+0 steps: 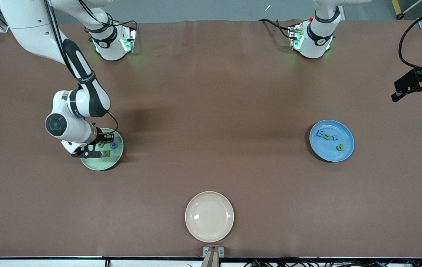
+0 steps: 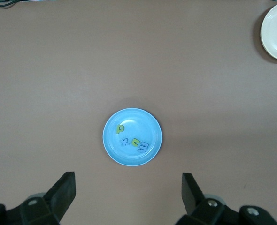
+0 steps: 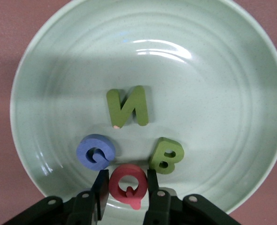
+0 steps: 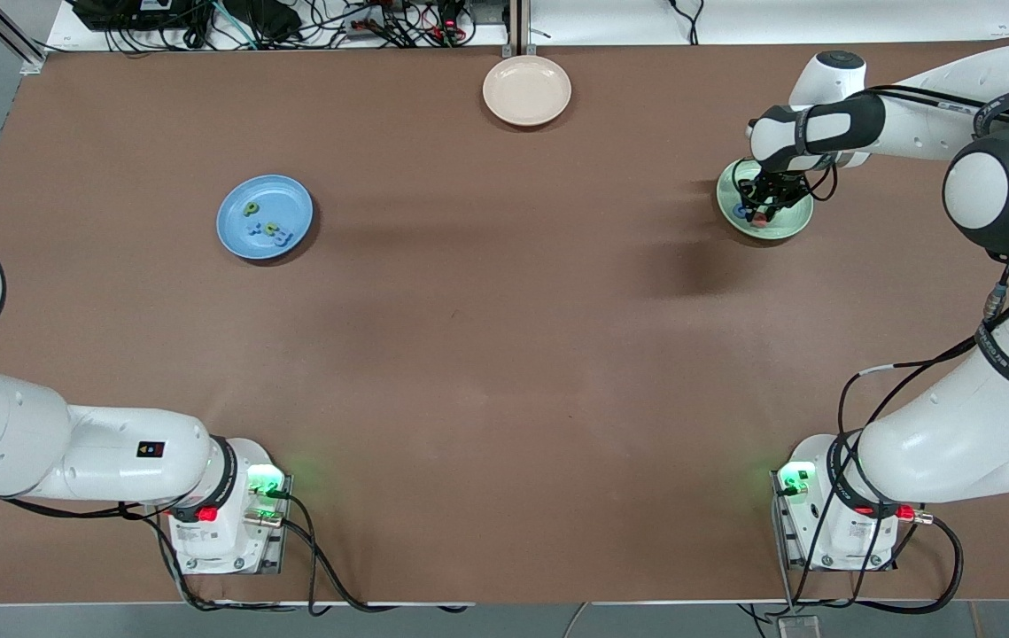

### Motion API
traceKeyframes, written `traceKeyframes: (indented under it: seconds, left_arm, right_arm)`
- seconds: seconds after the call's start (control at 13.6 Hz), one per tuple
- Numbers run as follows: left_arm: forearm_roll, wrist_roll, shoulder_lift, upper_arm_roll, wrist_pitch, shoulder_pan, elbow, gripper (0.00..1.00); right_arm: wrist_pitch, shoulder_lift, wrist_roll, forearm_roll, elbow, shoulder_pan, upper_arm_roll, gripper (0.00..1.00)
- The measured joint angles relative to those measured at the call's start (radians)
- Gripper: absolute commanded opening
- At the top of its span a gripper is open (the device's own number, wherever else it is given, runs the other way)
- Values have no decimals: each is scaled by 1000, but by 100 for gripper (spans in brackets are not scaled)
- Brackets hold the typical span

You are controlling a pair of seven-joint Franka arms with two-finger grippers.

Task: Sort upper and lower case letters into plates

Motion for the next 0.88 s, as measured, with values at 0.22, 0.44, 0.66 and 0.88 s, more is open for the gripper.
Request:
traceKeyframes:
  seconds: [0.22,0.44,0.66,0.88]
  left_arm:
    - [0,0,0,0,0,0,0,99]
    - [0,0,0,0,0,0,0,99]
    - [0,0,0,-1,0,0,1,99]
    - [0,0,-1,-7,0,-1,2,99]
  right_arm:
    - [-106,-18,0,0,50,-1,-1,100]
    - [-343,-55,0,0,195,-4,-4,100]
    - [-519,-94,-2,-2,320,-37,-7,100]
    - [-647,-125,-50,-4,420,-88,-7,100]
